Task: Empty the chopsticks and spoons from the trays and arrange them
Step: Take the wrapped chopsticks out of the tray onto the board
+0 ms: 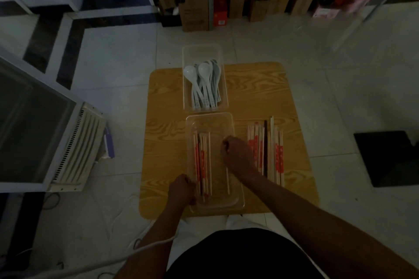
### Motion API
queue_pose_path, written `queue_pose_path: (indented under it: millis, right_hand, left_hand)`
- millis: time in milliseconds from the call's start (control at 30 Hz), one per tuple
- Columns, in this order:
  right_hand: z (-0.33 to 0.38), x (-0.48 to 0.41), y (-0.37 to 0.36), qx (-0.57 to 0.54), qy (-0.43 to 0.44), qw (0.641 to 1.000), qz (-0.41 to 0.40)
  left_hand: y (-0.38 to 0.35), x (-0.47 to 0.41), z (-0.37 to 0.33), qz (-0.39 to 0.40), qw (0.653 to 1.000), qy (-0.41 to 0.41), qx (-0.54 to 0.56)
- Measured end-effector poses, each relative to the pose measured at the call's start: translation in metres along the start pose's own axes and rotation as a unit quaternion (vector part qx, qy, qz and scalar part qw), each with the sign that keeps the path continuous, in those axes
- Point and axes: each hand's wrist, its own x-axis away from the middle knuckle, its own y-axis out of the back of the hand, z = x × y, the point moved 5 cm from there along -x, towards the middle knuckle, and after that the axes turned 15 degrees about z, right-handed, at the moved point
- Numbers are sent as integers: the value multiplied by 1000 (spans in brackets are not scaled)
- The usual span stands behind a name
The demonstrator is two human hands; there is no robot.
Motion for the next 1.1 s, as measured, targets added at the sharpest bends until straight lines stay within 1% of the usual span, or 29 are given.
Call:
queue_pose_path:
  millis: [33, 100, 167, 233, 300, 367, 600, 733, 800, 1100]
  right_hand:
    - [7, 3, -18, 18, -8, 999, 40]
    - [11, 6, -48, 42, -54, 992, 109]
    - [10, 7, -65, 56, -111, 981, 149]
    - [9, 4, -73, 73, -152, 971, 168]
    - [11, 0, -74, 83, -185, 965, 167]
    - [11, -4, -72, 65, -209, 964, 149]
    - [12, -11, -77, 66, -242, 959, 133]
    - [12, -16, -83, 50, -248, 961, 115]
    - [14, -17, -84, 37, -230, 966, 110]
    - [13, -17, -84, -2, -225, 967, 122]
  left_hand:
    - [0, 0, 0, 1, 1000, -2, 0]
    - [-1, -1, 0, 4, 1000, -9, -2]
    - [-1, 0, 0, 1, 1000, -9, -6]
    - [-1, -1, 0, -2, 1000, -5, -13]
    - [-2, -1, 0, -5, 1000, -10, -9]
    - [-2, -1, 0, -7, 1000, -13, -7]
    - [-1, -2, 1, -14, 1000, -22, 5]
    - [0, -4, 2, -14, 1000, -27, 6]
    - [0, -4, 2, -11, 1000, -26, 9]
    - [0, -4, 3, 8, 1000, -5, 18]
